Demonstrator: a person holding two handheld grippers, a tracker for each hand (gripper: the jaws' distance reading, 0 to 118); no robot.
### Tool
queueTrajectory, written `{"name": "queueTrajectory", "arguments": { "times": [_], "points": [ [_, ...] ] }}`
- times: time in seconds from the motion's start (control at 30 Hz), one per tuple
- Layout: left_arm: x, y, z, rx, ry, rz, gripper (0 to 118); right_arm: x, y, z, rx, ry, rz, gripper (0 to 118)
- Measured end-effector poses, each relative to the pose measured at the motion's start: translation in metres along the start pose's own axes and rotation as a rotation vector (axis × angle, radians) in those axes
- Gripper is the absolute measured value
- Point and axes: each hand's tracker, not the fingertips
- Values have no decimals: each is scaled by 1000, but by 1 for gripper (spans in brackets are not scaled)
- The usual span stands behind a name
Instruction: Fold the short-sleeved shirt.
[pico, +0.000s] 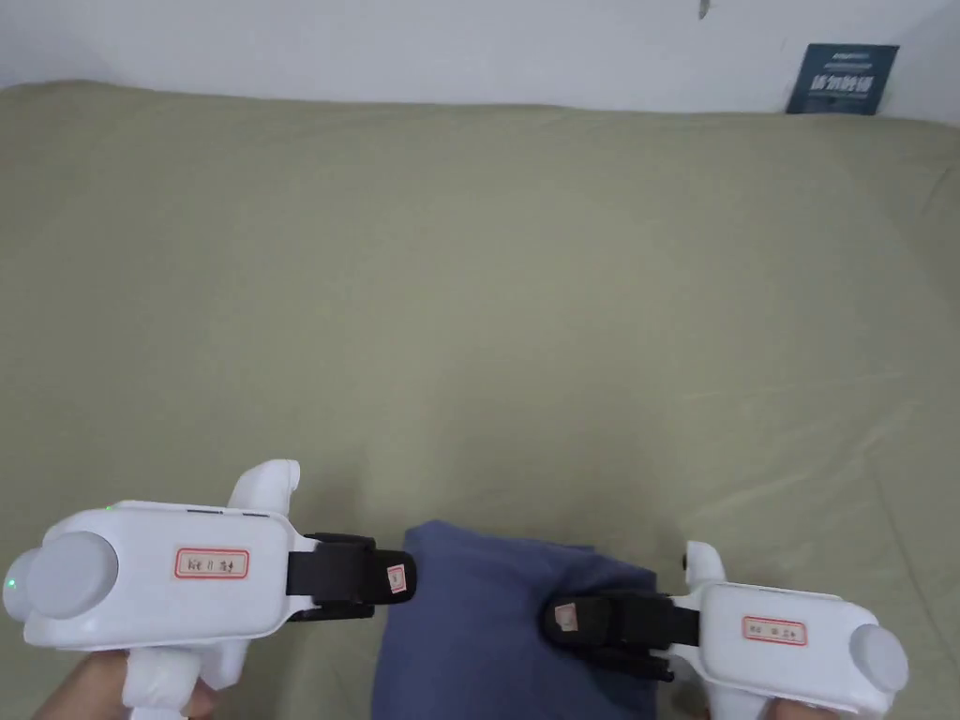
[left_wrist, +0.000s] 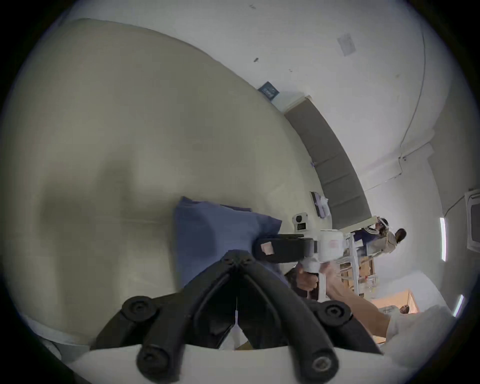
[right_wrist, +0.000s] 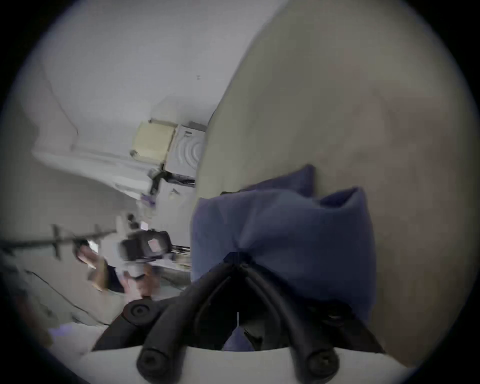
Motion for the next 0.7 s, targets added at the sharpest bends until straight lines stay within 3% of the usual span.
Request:
{"name": "queueTrajectory", "arguments": {
  "times": [0.03, 0.07, 0.13, 0.17, 0.2, 0.23, 0.27, 0.3, 0.4, 0.5, 0.6, 0.63, 0.67, 0.7],
  "points": [
    [-10, 3, -2, -25, 1, 21, 0, 8, 1, 2, -3, 109, -80, 0],
    [-21, 4, -4, -42, 1, 43, 0, 11, 2, 5, 11, 137, -90, 0],
    [-32, 3, -12, -82, -22, 101, 0, 3, -3, 5, 6, 108, -52, 0],
    [-39, 3, -17, -104, -59, 141, 7, -2, -5, 5, 3, 92, -30, 0],
    [-42, 2, -21, -112, -106, 163, 31, -4, -5, 5, 1, 88, -24, 0],
    [-46, 1, -28, -123, -154, 179, 82, -3, -4, 5, 1, 88, -27, 0],
    [-49, -2, -37, -150, -198, 189, 112, -2, -4, 5, -1, 89, -32, 0],
    [-51, -4, -45, -177, -230, 200, 118, -2, -3, 4, -3, 105, -50, 0],
    [-60, -7, -63, -190, -255, 263, 118, -2, -2, 5, -14, 117, -72, 0],
    [-53, -6, -83, -193, -399, 297, 117, -3, 1, 4, -24, 116, -83, 0],
    [-40, -9, -101, -218, -354, 244, 106, -8, 3, 2, -27, 115, -92, 0],
    [-39, -4, -103, -215, -320, 196, 74, -10, 2, 2, -27, 113, -90, 0],
    [-40, -1, -100, -217, -283, 176, 33, -7, 6, 3, -28, 112, -94, 0],
    [-43, 1, -97, -213, -225, 171, 29, -9, 6, 4, -27, 111, -93, 0]
  ]
}}
